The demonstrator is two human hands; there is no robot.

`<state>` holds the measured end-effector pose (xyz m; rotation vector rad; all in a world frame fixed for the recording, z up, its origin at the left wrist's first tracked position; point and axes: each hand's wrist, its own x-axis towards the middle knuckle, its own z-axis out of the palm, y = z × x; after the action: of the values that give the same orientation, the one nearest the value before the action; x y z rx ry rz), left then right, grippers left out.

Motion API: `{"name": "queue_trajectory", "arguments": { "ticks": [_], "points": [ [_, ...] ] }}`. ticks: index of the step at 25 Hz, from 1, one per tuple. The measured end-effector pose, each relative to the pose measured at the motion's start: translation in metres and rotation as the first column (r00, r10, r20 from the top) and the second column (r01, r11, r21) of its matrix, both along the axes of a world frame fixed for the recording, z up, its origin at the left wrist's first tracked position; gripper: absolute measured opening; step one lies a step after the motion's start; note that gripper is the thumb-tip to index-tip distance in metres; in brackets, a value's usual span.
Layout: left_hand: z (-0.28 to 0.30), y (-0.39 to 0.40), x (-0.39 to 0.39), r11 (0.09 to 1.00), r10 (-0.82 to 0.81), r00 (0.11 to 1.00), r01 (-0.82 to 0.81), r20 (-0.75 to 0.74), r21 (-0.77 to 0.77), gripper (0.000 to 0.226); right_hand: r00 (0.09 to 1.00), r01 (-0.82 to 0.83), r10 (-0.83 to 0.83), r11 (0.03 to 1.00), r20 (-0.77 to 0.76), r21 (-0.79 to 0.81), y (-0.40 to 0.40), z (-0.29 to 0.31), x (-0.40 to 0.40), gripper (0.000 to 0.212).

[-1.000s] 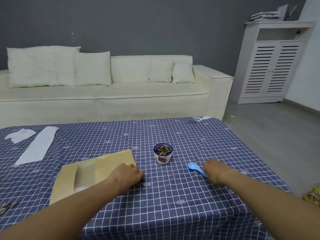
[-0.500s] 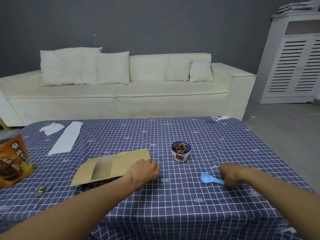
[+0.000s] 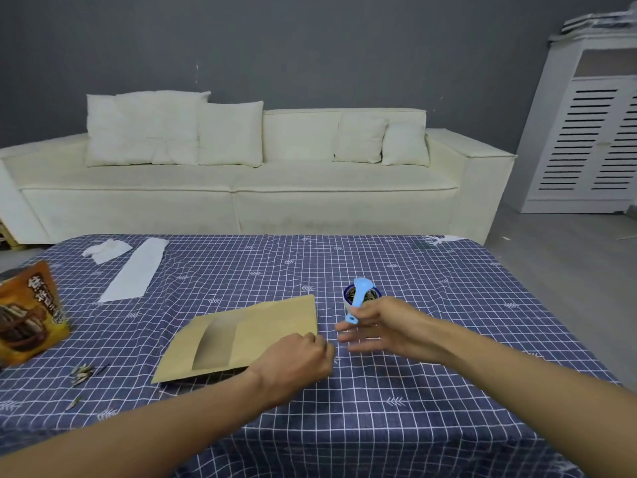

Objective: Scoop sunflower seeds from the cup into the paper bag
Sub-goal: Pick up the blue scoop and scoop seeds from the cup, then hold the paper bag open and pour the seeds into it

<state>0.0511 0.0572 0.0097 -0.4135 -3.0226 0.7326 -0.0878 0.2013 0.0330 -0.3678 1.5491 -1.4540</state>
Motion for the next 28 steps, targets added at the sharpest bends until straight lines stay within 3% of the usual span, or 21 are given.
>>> {"name": "queue_trajectory", "arguments": {
  "ticks": [11, 18, 22, 24, 26, 28],
  "points": [
    [0.006, 0.037, 0.02, 0.991, -0.115, 0.993, 0.114, -0.007, -0.075, 0.027, 0.987, 0.065, -0.069, 0.997, 0.143, 0.037, -0.018, -0.002, 0.005, 0.015],
    [0.003, 0.032, 0.019, 0.979, -0.159, 0.987, 0.157, -0.003, -0.131, 0.028, 0.999, 0.045, -0.045, 0.997, -0.005, 0.059, -0.023, 0.006, 0.019, 0.009],
    [-0.003, 0.032, 0.017, 0.939, -0.305, 0.952, 0.293, -0.04, -0.181, 0.025, 0.996, -0.065, 0.071, 0.992, -0.054, 0.108, -0.028, 0.001, 0.021, 0.01],
    [-0.008, 0.028, 0.014, 0.911, -0.404, 0.908, 0.388, -0.109, -0.144, 0.015, 0.99, -0.11, 0.121, 0.985, -0.072, 0.131, -0.03, -0.002, 0.022, 0.01],
    [-0.012, 0.021, 0.011, 0.893, -0.441, 0.868, 0.45, -0.23, -0.013, 0.013, 0.989, -0.121, 0.131, 0.984, -0.065, 0.133, -0.031, -0.003, 0.022, 0.009],
    [-0.012, 0.012, 0.008, 0.89, -0.295, 0.868, 0.402, -0.399, 0.216, 0.021, 0.996, -0.074, 0.078, 0.991, -0.035, 0.111, -0.032, -0.003, 0.019, 0.009]
  ]
}}
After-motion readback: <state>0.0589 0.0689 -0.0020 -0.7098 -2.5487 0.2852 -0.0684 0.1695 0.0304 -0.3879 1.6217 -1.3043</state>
